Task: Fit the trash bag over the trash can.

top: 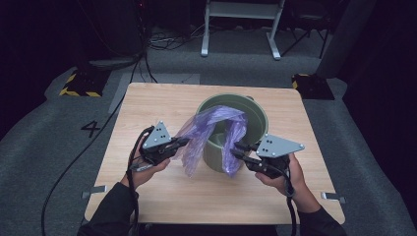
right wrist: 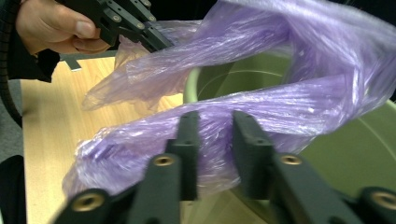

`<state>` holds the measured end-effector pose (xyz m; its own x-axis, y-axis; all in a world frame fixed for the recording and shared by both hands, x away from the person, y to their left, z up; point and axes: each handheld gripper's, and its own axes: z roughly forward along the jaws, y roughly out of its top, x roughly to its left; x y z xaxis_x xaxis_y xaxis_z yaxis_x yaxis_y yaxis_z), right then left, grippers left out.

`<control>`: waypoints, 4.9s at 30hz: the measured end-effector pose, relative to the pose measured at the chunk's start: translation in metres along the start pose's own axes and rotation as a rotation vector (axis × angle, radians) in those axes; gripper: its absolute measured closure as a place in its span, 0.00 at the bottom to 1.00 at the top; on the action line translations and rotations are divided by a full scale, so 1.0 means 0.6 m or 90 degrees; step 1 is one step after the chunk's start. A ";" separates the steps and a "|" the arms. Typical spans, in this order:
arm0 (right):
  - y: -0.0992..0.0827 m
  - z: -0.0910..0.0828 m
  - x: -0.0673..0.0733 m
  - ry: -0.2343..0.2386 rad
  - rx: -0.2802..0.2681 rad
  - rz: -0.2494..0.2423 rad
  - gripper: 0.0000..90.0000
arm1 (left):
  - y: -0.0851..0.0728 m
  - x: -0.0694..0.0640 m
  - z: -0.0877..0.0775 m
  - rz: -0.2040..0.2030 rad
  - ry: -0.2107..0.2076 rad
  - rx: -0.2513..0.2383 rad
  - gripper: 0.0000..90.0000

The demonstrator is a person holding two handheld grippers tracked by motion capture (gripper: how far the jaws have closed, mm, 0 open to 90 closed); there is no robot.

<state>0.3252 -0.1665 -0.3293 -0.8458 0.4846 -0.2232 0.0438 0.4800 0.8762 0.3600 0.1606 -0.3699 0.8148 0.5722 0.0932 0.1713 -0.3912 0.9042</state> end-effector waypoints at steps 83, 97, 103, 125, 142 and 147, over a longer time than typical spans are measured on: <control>0.002 0.048 0.039 -0.020 -0.063 -0.078 0.99 | 0.043 -0.079 0.019 0.065 -0.093 -0.022 0.81; -0.006 0.036 0.011 -0.063 -0.074 -0.027 1.00 | 0.022 -0.062 -0.027 0.018 -0.080 -0.045 0.22; -0.008 0.029 0.002 -0.077 -0.078 -0.011 1.00 | 0.001 -0.058 -0.029 0.010 -0.084 -0.020 0.20; -0.037 -0.023 -0.048 -0.151 -0.074 0.043 1.00 | -0.005 -0.054 -0.029 0.066 -0.122 0.019 0.89; -0.033 -0.058 -0.029 -0.115 -0.107 -0.010 0.48 | 0.046 -0.055 0.027 0.057 -0.074 -0.021 0.98; -0.025 -0.063 -0.004 -0.072 -0.115 -0.050 0.42 | 0.053 -0.053 0.034 0.047 -0.073 -0.026 0.98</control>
<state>0.3064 -0.2025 -0.3257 -0.7772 0.5351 -0.3310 -0.1245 0.3849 0.9145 0.3509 0.1154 -0.3528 0.8830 0.4555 0.1136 0.0879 -0.3980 0.9132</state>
